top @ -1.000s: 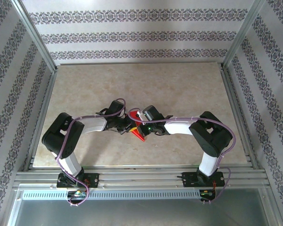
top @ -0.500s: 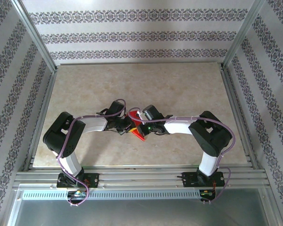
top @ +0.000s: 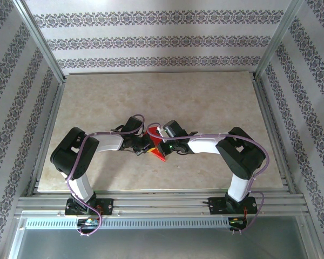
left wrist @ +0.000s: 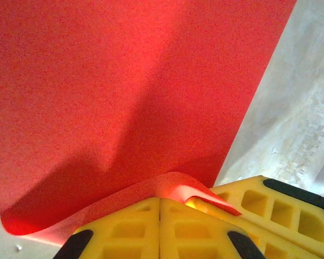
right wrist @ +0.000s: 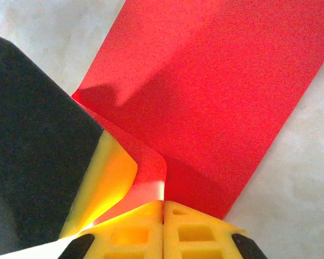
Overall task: Fold a paper plane with a square sheet of paper (pick it up from the middle)
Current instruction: Third fold the triangle at the center of the table.
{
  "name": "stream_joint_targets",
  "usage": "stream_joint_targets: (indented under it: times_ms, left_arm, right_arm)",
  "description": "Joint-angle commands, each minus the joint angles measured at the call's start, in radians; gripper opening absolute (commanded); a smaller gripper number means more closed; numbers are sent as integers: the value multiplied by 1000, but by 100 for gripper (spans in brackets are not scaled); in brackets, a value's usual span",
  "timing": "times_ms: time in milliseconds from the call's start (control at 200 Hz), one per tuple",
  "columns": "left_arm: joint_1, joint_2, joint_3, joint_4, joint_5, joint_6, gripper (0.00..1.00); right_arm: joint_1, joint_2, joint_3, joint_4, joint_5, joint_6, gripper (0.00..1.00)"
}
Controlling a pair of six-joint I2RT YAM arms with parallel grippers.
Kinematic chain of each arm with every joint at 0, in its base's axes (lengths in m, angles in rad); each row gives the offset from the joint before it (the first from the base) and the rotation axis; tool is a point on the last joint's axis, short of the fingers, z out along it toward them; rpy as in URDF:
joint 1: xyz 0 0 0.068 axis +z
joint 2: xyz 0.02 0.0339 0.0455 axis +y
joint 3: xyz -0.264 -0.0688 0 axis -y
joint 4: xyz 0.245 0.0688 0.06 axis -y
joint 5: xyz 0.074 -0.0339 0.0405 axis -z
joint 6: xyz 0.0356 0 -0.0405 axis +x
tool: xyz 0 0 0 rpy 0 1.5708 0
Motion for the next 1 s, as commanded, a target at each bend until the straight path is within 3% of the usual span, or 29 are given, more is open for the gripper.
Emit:
stream_joint_targets:
  times_ms: [0, 660, 994]
  left_arm:
    - [-8, 14, -12, -30, -21, 28, 7]
    - [-6, -27, 45, -83, -22, 80, 10]
    - [83, -12, 132, -208, -76, 160, 17]
  right_arm:
    - [-7, 35, 1, -59, 9, 8, 7]
    - [-7, 38, 0, -63, 11, 9, 7]
    - [-8, 39, 8, -66, 0, 6, 7]
